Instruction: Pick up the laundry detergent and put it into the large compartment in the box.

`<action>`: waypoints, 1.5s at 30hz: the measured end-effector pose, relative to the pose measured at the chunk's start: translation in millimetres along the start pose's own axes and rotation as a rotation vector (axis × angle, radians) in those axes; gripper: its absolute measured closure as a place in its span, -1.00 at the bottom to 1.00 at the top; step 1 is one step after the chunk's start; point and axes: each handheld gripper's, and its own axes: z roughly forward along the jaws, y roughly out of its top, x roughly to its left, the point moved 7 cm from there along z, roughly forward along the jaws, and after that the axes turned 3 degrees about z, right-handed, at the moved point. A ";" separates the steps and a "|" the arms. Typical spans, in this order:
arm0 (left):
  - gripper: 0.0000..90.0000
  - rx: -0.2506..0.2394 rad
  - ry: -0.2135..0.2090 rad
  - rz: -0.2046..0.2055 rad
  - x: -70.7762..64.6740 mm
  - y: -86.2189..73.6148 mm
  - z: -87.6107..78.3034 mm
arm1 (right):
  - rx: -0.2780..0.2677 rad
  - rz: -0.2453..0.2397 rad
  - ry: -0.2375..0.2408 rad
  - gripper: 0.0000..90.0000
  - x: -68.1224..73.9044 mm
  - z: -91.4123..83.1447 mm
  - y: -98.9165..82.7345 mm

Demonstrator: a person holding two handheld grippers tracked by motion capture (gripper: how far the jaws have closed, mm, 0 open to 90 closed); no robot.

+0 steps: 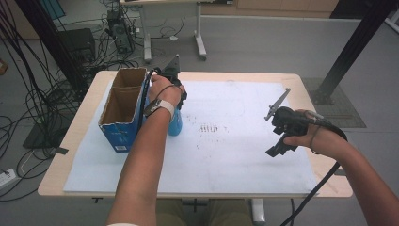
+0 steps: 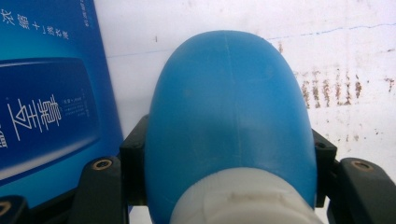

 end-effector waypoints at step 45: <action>-0.16 -0.019 -0.008 0.040 -8.9 -13.6 -42.9 | -0.012 -0.016 -0.001 -0.76 6.0 -0.5 0.3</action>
